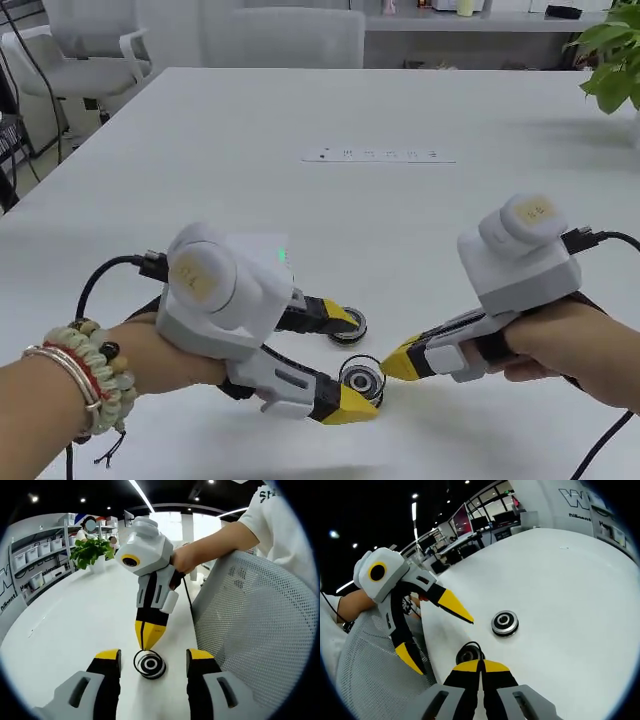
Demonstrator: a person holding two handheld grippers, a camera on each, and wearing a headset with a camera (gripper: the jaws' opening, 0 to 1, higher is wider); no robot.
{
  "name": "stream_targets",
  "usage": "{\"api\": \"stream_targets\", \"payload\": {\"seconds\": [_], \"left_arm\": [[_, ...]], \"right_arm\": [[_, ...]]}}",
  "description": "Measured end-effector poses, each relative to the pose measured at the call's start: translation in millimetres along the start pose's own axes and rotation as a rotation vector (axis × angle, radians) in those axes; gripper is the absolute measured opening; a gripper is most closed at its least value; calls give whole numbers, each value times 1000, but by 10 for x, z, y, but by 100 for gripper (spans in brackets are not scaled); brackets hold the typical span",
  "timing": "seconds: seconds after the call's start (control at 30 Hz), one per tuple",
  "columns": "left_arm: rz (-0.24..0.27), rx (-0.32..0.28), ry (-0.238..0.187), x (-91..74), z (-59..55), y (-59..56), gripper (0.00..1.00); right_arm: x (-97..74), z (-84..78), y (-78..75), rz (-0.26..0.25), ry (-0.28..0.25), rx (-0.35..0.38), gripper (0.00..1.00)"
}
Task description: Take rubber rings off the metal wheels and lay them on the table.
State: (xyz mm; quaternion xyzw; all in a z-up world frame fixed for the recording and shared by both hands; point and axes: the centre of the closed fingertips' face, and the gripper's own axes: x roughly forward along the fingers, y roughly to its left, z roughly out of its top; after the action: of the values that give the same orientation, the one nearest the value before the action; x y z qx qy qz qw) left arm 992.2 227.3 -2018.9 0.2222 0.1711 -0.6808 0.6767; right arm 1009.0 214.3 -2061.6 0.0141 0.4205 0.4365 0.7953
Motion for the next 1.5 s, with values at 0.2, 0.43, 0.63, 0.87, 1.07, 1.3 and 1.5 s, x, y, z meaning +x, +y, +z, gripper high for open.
{"api": "stream_targets", "payload": {"seconds": [0.2, 0.43, 0.63, 0.87, 1.07, 1.3, 1.5], "left_arm": [[14, -20, -28, -156, 158, 25, 73], [60, -26, -79, -447, 355, 65, 81], [97, -21, -67, -700, 331, 45, 85], [149, -28, -59, -905, 263, 50, 86], [210, -49, -48, -1089, 167, 75, 87], [282, -84, -41, -1288, 35, 58, 89], [326, -115, -45, -1408, -53, 28, 90]], "right_arm": [[-16, 8, -19, -1, -10, 12, 0], [-46, 59, -7, -6, -26, 4, 0], [-60, 80, 13, -5, -34, 5, 0], [-80, 101, 49, -6, -40, -5, 0], [-103, 126, 81, -2, -50, -7, 0], [-135, 171, 90, -3, -69, -11, 0], [-161, 205, 88, -6, -85, -10, 0]]}}
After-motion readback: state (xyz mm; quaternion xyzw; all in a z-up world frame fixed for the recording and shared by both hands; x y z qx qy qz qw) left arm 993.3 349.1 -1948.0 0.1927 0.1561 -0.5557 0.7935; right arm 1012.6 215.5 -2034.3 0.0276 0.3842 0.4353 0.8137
